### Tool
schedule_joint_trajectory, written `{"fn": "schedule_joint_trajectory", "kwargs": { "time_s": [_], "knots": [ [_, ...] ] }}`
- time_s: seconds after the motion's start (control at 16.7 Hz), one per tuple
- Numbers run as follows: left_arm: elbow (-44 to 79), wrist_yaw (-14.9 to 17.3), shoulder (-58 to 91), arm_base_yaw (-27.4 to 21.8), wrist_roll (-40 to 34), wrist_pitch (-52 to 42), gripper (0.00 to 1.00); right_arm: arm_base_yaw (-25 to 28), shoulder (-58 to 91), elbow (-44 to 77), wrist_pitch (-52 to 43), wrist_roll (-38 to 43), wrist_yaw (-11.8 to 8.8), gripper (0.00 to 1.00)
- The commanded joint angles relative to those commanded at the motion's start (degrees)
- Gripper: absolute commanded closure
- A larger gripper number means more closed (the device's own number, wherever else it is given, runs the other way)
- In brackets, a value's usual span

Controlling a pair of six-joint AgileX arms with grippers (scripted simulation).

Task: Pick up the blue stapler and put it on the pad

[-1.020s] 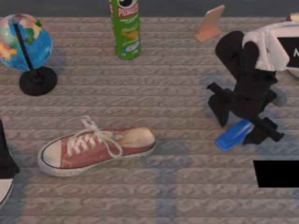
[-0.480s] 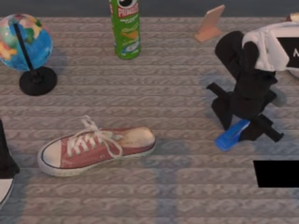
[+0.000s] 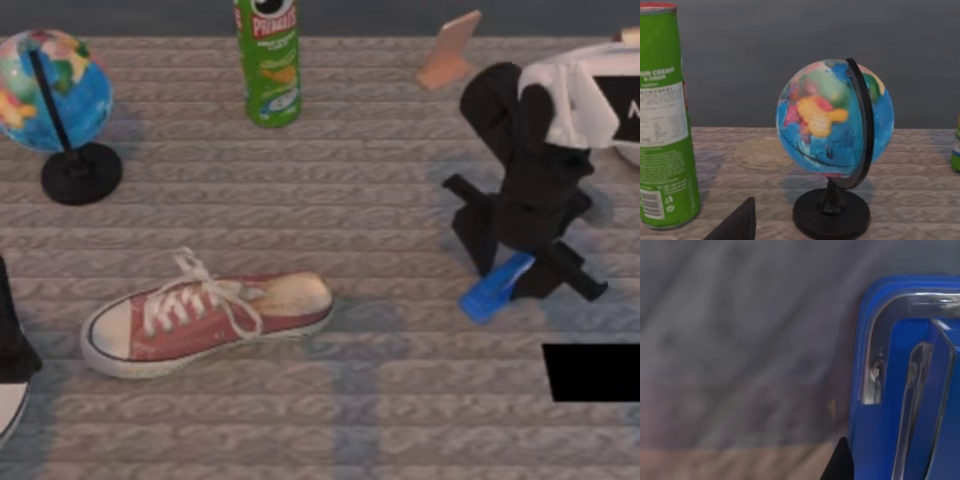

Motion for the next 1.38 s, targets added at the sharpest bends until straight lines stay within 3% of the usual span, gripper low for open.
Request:
{"fn": "schedule_joint_trajectory", "kwargs": {
  "time_s": [0.48, 0.9, 1.38],
  "knots": [
    [0.0, 0.0, 0.0, 0.0, 0.0, 0.0, 0.0, 0.4, -4.9, 12.6, -18.2, -0.2, 0.0, 1.0],
    [0.0, 0.0, 0.0, 0.0, 0.0, 0.0, 0.0, -0.1, -6.3, 12.8, -19.2, 0.7, -0.1, 1.0],
    [0.0, 0.0, 0.0, 0.0, 0.0, 0.0, 0.0, -5.2, -22.5, -8.3, -15.6, 22.1, 0.0, 1.0]
  ]
}}
